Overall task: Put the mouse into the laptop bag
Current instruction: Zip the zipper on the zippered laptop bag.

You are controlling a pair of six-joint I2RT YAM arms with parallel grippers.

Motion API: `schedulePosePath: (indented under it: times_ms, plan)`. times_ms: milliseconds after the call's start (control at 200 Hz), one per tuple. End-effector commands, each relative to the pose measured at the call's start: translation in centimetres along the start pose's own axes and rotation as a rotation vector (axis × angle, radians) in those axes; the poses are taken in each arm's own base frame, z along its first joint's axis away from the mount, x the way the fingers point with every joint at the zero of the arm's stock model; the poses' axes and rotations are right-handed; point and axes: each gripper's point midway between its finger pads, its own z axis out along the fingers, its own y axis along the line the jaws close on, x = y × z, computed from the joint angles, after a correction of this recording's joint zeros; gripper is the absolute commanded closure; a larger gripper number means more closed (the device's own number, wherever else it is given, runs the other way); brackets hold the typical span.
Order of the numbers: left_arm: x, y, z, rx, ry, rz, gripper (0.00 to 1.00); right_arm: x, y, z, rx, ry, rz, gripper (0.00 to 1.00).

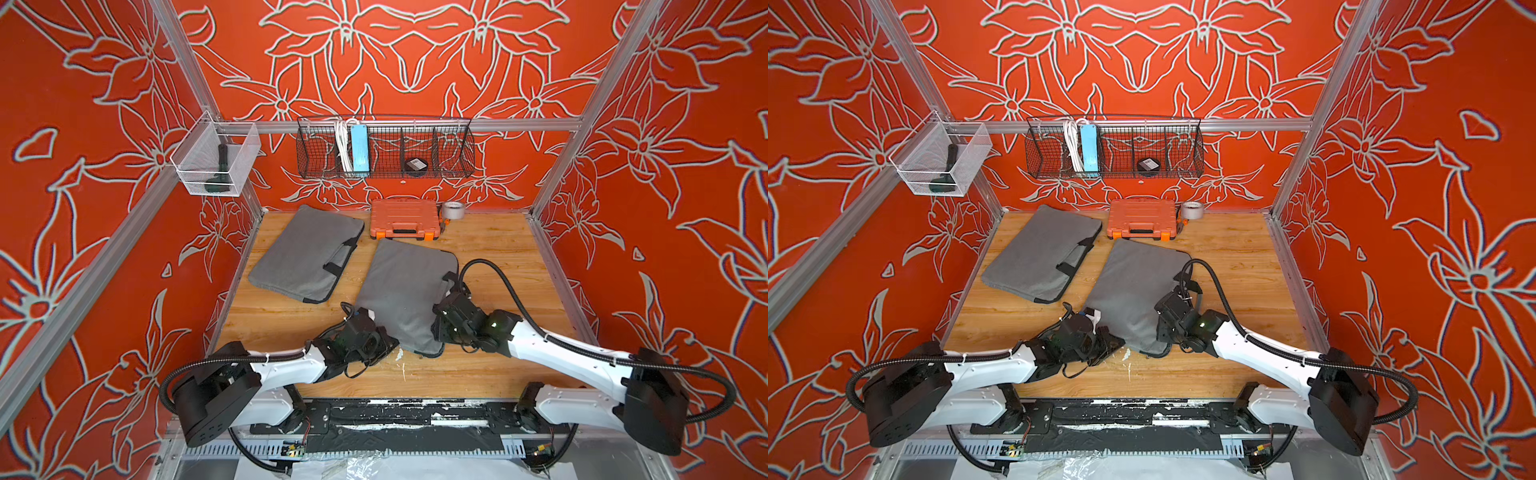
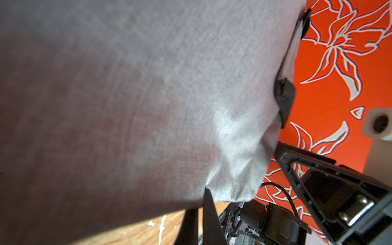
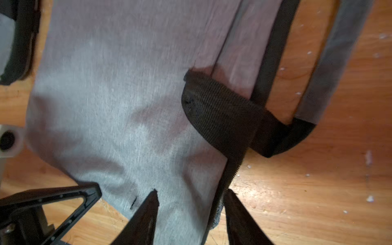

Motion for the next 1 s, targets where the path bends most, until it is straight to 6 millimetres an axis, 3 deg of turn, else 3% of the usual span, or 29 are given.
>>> schedulePosePath:
  times_ms: [0,285,535,641,996]
  plan:
    - [-1.5,-4.0,0.1,0.073,-0.051,0.039,1.0,0.1,-1.4,-1.3,0.075,-0.048,-0.064,0.43]
    - [-1.9,-7.6,1.1,0.103,-0.026,0.058,1.0,2.1,-0.1,-4.9,0.019,-0.129,-0.177,0.42]
    - [-2.0,-8.3,1.6,0.112,-0.016,0.059,1.0,4.7,1.6,-1.8,0.008,-0.082,-0.203,0.69]
    - [-1.8,-8.4,1.8,0.11,-0.001,0.056,1.0,5.0,2.2,-1.2,0.019,-0.093,-0.208,0.69]
    - [-2.2,-9.0,1.1,0.116,-0.023,0.058,1.0,4.1,0.3,0.4,0.148,-0.189,-0.191,0.69]
